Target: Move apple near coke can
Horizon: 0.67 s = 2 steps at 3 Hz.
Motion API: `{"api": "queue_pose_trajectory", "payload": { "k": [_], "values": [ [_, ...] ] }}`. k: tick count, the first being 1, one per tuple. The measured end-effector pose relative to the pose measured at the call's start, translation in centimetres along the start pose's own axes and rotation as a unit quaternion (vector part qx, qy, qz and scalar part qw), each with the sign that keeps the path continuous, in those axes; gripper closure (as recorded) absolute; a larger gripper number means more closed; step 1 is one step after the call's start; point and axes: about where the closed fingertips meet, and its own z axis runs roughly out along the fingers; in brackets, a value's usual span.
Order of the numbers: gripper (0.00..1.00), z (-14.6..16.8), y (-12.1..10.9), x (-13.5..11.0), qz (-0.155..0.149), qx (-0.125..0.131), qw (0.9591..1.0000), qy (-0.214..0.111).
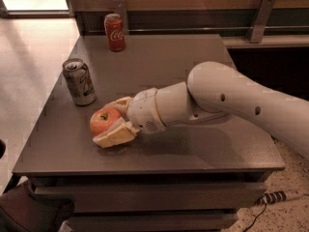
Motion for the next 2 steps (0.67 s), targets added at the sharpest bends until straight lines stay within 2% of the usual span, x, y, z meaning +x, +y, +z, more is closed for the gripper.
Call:
{"api": "queue_pose_trajectory", "payload": {
  "k": [1,2],
  "values": [
    [1.0,0.0,0.0,0.0,0.0,0.0,1.0,0.0],
    [1.0,-1.3,-1.8,-0.5,0.004,0.004,1.0,-0.001]
  ]
}}
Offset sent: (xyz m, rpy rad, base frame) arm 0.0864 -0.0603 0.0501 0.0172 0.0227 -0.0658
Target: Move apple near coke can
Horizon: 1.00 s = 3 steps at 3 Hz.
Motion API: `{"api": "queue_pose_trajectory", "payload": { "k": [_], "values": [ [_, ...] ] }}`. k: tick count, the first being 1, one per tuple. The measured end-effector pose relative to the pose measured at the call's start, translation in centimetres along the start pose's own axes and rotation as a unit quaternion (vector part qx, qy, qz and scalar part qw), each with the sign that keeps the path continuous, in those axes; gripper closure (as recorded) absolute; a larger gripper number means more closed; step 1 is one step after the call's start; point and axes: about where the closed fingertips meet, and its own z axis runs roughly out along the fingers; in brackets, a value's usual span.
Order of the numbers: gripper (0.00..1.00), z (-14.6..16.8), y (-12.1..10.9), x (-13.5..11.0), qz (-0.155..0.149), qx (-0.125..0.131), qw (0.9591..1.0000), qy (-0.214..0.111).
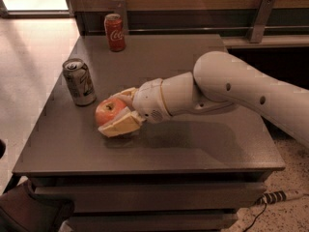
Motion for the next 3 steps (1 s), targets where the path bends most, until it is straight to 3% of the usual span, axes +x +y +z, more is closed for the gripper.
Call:
{"api": "queue_pose_trajectory", "payload": {
  "k": [2,3],
  "values": [
    [1.0,-5.3,-10.2,-0.4,0.035,0.008,0.9992,0.017],
    [1.0,-7.2,-15.8,-0.9,0.049,0.028,0.998,0.029]
  ]
}}
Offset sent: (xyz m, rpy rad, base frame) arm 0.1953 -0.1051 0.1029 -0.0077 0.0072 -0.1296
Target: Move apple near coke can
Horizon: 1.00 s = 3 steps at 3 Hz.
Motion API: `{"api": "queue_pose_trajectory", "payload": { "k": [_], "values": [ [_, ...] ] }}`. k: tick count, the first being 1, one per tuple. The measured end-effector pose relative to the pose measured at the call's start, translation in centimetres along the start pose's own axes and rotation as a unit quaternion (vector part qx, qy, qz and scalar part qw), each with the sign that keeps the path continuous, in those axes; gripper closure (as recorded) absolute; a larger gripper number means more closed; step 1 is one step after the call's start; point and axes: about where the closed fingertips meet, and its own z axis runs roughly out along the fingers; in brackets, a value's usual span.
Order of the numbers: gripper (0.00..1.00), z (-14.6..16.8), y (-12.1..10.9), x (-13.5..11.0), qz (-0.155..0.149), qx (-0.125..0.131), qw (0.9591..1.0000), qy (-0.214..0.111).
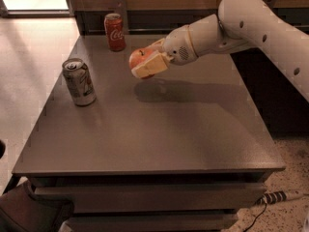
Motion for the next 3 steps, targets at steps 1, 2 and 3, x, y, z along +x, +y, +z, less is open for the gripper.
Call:
{"api": "queue_pose_trajectory", "payload": {
  "k": [1,2,3],
  "values": [
    [1.0,-1.3,-7.5,-2.7,0.012,0.066,0.9976,0.013],
    [1.0,-0.2,-12.1,-3.0,0.024,0.117,0.9927,0.013],
    [1.0,0.5,-15.1,-1.6,0.04,0.162,0.9859,0.014]
  ]
}}
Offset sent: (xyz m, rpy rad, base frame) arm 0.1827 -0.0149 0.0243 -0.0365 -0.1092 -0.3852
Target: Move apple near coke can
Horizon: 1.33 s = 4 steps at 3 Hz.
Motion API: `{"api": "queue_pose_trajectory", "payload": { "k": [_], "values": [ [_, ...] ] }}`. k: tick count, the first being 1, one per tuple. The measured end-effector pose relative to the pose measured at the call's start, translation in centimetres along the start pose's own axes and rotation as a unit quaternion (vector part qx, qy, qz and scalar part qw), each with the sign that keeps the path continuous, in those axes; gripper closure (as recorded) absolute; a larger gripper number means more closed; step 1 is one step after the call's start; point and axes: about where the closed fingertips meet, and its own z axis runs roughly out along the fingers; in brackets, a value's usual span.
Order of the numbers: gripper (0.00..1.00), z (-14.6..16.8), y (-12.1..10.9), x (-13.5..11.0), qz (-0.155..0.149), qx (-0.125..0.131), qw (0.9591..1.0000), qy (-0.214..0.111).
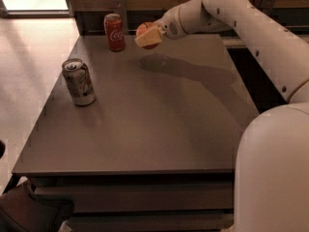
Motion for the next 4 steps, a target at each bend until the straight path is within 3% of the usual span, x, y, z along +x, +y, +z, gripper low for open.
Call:
{"api": "queue_pose_trajectory", "payload": {
  "k": [1,2,3,4],
  "values": [
    [1.0,0.8,-1.9,2.7,0.022,0.038,0.999,-0.005],
    [1.0,1.5,-2.9,4.9,0.041,0.058,0.9972,-0.024],
    [0.97,4.0,-3.0,5.2,0.045,0.049,0.9961,-0.058],
    [0.74,3.9,-2.9,5.3,0.046,0.049,0.9963,-0.054]
  ]
}}
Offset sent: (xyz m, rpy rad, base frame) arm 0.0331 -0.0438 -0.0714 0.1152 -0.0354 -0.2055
